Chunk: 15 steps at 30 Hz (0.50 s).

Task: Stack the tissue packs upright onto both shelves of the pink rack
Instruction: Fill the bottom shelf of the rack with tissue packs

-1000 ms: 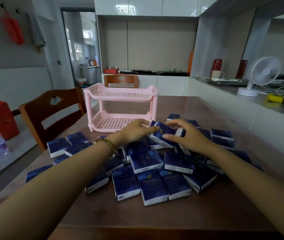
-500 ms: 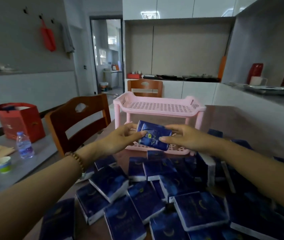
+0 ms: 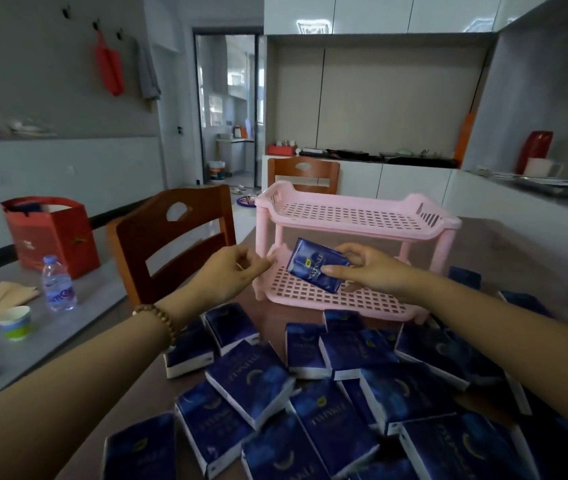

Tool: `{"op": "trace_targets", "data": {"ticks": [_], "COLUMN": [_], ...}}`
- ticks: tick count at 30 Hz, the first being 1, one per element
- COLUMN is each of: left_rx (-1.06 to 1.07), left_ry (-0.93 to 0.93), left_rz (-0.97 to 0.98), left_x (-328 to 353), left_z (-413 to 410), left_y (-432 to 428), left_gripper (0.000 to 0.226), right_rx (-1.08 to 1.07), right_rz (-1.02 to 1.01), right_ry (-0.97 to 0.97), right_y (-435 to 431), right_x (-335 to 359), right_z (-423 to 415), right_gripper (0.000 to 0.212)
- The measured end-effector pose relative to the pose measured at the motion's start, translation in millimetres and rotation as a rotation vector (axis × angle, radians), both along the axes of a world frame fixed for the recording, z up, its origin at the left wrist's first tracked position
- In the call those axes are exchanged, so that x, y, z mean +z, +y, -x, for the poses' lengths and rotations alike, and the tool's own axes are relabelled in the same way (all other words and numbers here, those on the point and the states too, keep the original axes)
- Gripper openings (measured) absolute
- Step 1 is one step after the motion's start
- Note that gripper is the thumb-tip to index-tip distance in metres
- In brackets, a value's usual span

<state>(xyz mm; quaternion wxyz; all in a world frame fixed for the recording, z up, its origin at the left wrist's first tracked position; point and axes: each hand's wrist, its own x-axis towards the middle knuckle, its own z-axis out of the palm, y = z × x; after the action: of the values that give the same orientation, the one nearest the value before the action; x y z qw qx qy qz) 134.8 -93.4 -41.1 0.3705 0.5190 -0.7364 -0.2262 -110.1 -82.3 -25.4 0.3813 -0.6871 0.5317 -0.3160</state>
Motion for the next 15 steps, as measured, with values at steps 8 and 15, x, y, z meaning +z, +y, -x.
{"op": "trace_targets", "data": {"ticks": [8,15], "left_rx": [-0.067,-0.096], "left_ry": [0.127,0.134], "left_rz": [-0.228,-0.139], "left_x": [-23,-36], "left_z": [7,15], "left_y": [-27,-37], "left_gripper": [0.06,0.04], "right_rx": [-0.071,-0.074], "right_rz": [0.092,0.144], "right_ry": [0.097,0.2], "right_y": [-43,-95], "right_x": [-16,-36], "right_z": [-7,-13], "right_gripper": [0.039,0.048]}}
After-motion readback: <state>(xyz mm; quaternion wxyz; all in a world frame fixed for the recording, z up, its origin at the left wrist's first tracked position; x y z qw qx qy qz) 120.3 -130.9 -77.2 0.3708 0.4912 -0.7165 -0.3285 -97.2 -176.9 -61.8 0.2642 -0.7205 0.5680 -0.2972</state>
